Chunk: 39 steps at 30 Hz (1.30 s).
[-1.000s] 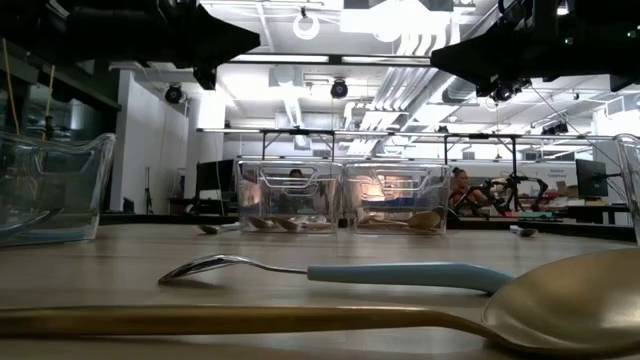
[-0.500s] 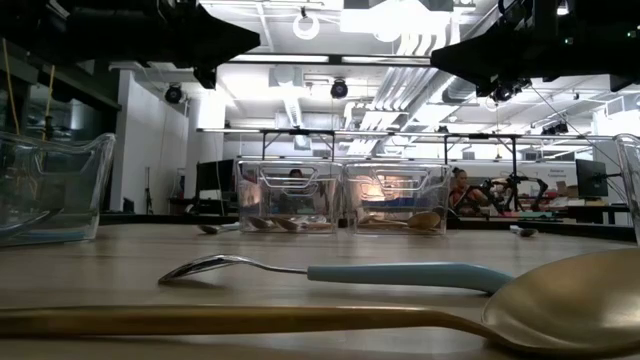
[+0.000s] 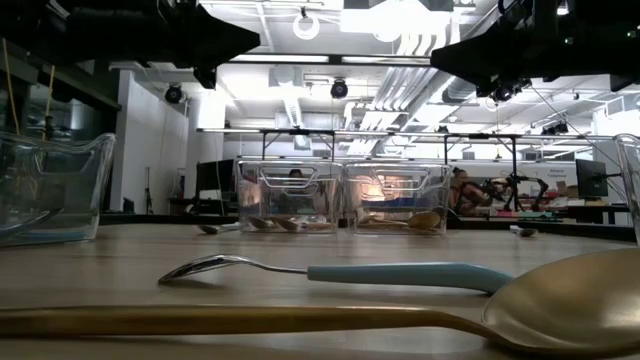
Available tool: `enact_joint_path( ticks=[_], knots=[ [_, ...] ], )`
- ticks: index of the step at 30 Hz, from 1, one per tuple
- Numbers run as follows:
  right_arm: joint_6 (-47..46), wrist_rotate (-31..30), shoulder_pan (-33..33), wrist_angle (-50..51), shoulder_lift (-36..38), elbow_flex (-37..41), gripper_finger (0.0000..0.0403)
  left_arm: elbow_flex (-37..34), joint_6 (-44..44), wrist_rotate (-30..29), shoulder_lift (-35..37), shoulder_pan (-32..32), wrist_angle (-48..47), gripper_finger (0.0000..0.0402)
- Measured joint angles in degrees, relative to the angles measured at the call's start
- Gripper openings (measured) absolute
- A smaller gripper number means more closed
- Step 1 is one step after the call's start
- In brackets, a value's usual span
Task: Sort silverware by color (type)
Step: Put the blue spoon into the bottom right transparent bin
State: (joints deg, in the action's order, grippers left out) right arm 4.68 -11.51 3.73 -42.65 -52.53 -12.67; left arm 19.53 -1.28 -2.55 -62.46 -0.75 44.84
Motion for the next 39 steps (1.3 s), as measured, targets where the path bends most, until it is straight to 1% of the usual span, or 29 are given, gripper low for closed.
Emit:
enact_joint_path(
  ticks=[3, 5, 10, 13, 17, 24, 27, 29, 31, 33, 37, 39],
  knots=[
    [-1.8, -1.9, 0.0, 0.0, 0.0, 0.0, 0.0087, 0.0, 0.0, 0.0, 0.0, 0.0, 0.0, 0.0000],
    [-2.3, -2.4, 0.0, 0.0, 0.0, 0.0, 0.0110, 0.0, 0.0, 0.0, 0.0, 0.0, 0.0, 0.0000],
    [-2.3, -2.5, 0.0, 0.1, 0.0, 0.0, 0.0176, 0.0, 0.0, 0.0, 0.0, 0.0, 0.0, 0.0000],
    [-2.3, -2.5, 0.0, 0.4, 0.0, 0.0, 0.0204, 0.0, 0.0, 0.0, 0.0, 0.0, 0.0, 0.0000],
    [-2.3, -2.5, 0.0, 0.5, 0.0, 0.0, 0.0218, 0.0, 0.0, 0.0, 0.0, 0.0, 0.0, 0.0000],
    [-2.3, -2.5, 0.0, 0.7, 0.0, 0.0, 0.0220, 0.0, 0.0, 0.0, 0.0, 0.0, -0.1, 0.0000],
    [-5.8, -2.9, 0.0, 0.6, 0.0, -0.1, 0.0220, 0.0, 0.0, 0.0, 0.0, 0.0, -0.1, 0.0000],
    [-10.0, -5.8, 0.0, 1.4, 0.0, -1.8, 0.0220, 0.0, 0.0, -0.1, 0.0, 0.0, -0.1, 0.0000],
    [-13.6, -11.1, 0.0, 5.5, 0.0, -5.4, 0.0220, 0.0, 0.0, -0.4, 0.0, 0.0, -0.1, 0.0000],
    [-15.0, -17.3, 0.0, 14.9, 0.0, -10.2, 0.0220, 0.0, 0.0, -0.5, 0.0, 0.0, -0.3, 0.0000],
    [-15.9, -34.2, -1.9, 36.1, 0.0, -21.4, 0.0220, 0.0, 0.0, -0.5, 0.0, 0.0, -0.6, 0.0000],
    [-19.9, -39.5, -3.7, 45.8, 0.0, -25.6, 0.0220, 0.0, 0.0, -0.6, 0.0, 0.0, -1.1, 0.0000]
  ],
)
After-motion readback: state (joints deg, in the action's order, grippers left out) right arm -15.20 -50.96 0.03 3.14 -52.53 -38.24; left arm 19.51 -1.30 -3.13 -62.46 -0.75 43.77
